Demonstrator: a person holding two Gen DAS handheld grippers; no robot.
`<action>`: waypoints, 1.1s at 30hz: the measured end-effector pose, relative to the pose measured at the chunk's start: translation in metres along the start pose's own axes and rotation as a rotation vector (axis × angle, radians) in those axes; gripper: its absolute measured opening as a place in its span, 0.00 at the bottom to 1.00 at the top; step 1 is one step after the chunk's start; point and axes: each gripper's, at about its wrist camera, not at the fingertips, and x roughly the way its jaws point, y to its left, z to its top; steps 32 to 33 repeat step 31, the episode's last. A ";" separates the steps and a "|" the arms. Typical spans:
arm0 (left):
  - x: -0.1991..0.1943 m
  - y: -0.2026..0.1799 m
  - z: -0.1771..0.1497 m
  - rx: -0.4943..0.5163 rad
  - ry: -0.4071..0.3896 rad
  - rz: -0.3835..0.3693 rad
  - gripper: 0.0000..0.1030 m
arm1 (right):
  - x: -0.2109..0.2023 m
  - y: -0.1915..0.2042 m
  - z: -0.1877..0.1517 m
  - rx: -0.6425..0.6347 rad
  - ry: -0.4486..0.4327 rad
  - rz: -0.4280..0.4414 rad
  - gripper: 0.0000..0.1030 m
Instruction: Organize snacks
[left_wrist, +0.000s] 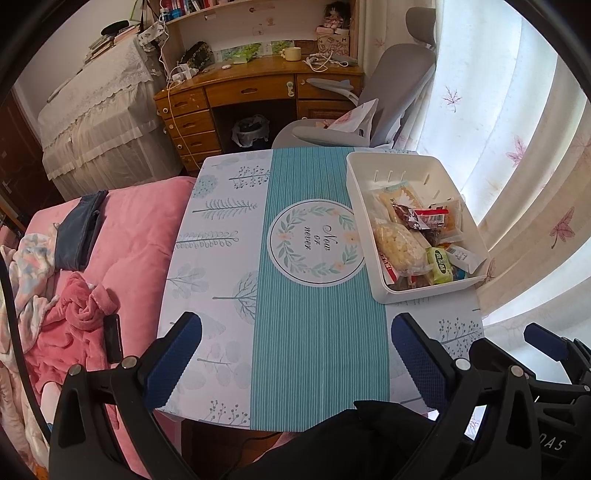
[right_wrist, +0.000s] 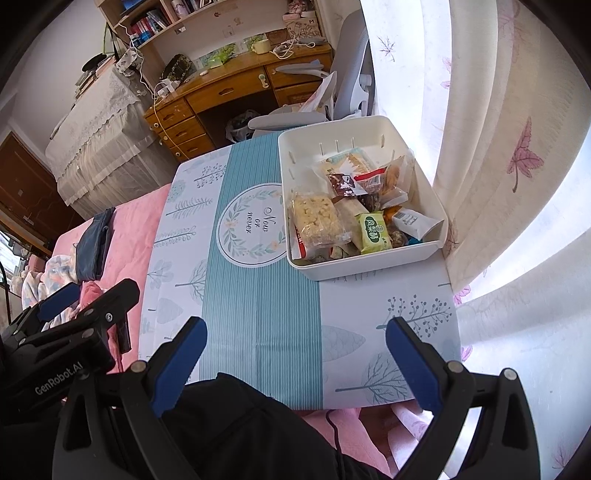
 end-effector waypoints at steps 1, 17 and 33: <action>0.001 0.001 0.000 0.001 0.001 0.000 0.99 | 0.000 0.000 0.000 0.000 0.000 -0.001 0.95; 0.004 0.003 0.010 0.015 0.009 0.000 0.99 | 0.003 -0.001 0.003 0.002 0.006 -0.003 0.95; 0.005 0.003 0.011 0.019 0.015 0.000 0.99 | 0.004 -0.002 0.004 0.006 0.014 -0.004 0.95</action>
